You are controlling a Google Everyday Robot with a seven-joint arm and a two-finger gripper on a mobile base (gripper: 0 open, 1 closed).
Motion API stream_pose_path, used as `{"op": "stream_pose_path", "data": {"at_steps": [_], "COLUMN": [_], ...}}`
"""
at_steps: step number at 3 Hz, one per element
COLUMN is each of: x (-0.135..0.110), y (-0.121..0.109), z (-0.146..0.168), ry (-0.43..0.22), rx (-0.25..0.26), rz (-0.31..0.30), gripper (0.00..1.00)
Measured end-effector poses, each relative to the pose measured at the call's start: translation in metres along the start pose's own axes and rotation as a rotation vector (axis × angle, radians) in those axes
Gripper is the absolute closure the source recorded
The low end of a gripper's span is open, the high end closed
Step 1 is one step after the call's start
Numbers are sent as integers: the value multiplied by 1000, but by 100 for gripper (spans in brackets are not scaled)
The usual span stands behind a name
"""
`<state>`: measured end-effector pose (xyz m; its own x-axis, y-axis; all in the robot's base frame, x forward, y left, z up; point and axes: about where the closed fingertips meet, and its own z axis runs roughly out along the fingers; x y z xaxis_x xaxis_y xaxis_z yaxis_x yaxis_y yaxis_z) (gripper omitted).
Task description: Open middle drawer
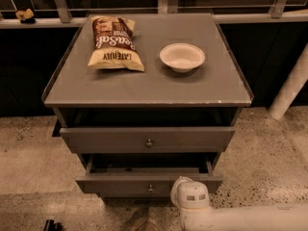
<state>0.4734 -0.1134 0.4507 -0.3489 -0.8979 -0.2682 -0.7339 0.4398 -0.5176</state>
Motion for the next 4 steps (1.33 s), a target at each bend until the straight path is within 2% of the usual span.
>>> {"op": "stream_pose_path", "data": {"at_steps": [1, 2, 3, 4], "x": [0, 0, 3, 8], "y": [0, 0, -12, -34], "z": [0, 0, -1, -3], "ry": [0, 1, 11, 35], "rx": [0, 3, 40, 81], "rz": [0, 1, 15, 32], "gripper": [89, 100, 100, 100]}}
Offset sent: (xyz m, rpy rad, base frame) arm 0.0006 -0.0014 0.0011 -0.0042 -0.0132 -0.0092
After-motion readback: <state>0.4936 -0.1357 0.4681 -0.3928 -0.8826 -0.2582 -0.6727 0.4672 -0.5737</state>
